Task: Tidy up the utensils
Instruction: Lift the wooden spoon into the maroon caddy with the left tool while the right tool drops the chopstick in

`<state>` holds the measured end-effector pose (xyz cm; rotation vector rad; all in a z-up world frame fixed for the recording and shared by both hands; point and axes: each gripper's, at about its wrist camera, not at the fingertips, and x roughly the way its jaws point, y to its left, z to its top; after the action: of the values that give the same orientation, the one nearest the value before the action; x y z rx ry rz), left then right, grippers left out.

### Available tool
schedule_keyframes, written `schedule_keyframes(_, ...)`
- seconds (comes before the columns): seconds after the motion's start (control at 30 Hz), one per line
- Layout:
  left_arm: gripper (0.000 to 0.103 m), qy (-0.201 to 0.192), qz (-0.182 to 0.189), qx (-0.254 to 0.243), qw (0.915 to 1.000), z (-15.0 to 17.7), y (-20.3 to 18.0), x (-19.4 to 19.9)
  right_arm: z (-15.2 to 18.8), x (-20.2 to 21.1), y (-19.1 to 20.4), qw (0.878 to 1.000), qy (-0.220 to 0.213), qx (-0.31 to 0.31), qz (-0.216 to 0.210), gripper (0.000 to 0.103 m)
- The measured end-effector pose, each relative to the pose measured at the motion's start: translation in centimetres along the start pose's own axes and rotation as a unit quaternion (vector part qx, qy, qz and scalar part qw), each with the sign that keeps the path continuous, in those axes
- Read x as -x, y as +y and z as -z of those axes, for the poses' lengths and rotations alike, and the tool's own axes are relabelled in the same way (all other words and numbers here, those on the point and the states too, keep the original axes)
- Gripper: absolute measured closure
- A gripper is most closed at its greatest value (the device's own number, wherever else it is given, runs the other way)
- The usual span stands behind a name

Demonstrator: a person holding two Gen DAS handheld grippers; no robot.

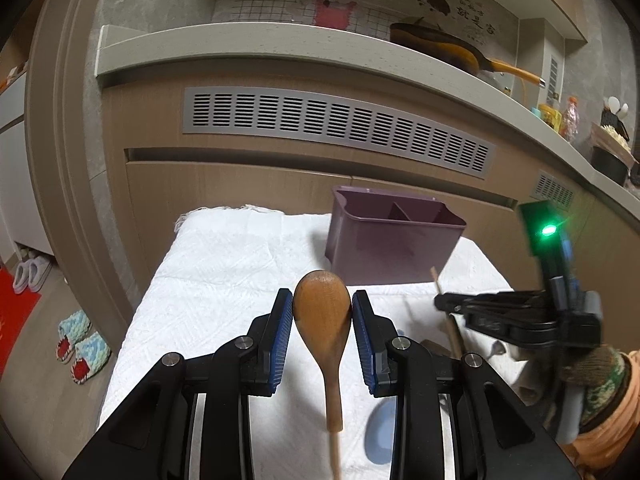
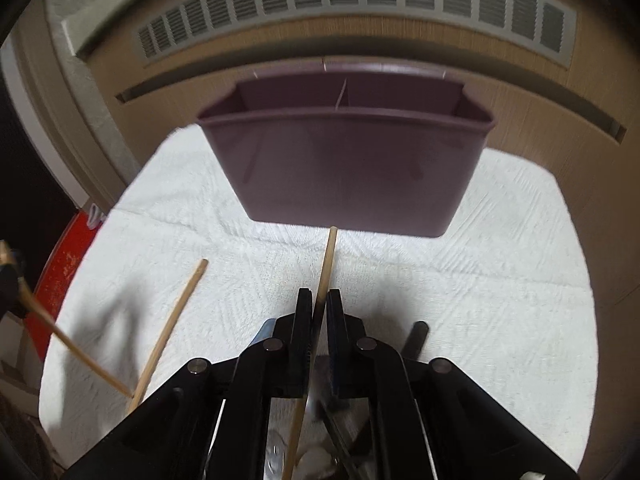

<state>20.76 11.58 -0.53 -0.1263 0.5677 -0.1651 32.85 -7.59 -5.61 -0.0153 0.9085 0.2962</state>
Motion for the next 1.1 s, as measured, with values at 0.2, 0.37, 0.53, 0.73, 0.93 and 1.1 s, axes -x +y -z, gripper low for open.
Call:
schedule_keyframes(0.2, 0.072, -0.009, 0.002, -0.025, 0.9996, -0.8, -2.7, 1.8, 0.6, 6.2, -1.1, 0.997, -0.065, 0.008, -0.028, 0.098)
schedule_keyframes(0.37, 0.072, -0.027, 0.01, -0.047, 0.9985, -2.5, -5.1, 3.6, 0.2, 10.6, -1.9, 0.992, -0.119, 0.005, -0.049, 0.098)
schedule_keyframes(0.53, 0.072, -0.067, 0.011, -0.075, 0.9949, -7.0, -7.2, 4.6, -1.9, 14.4, -2.7, 0.981, -0.185, 0.017, -0.05, 0.098)
schedule_keyframes(0.73, 0.072, -0.138, 0.013, -0.105, 0.9848, -15.2, -9.1, 4.0, -8.2, 18.5, -2.9, 0.962, -0.269, 0.041, -0.028, 0.098)
schedule_keyframes(0.93, 0.072, -0.148, 0.03, -0.102, 0.9832, -20.9, -9.5, 0.2, -14.6, 19.9, -3.5, 0.949, -0.311, 0.052, -0.009, 0.098)
schedule_keyframes(1.1, 0.072, -0.11, 0.043, -0.091, 0.9888, -21.8, -9.4, -5.5, -16.7, 17.1, -4.3, 0.952, -0.301, 0.056, 0.0, 0.098)
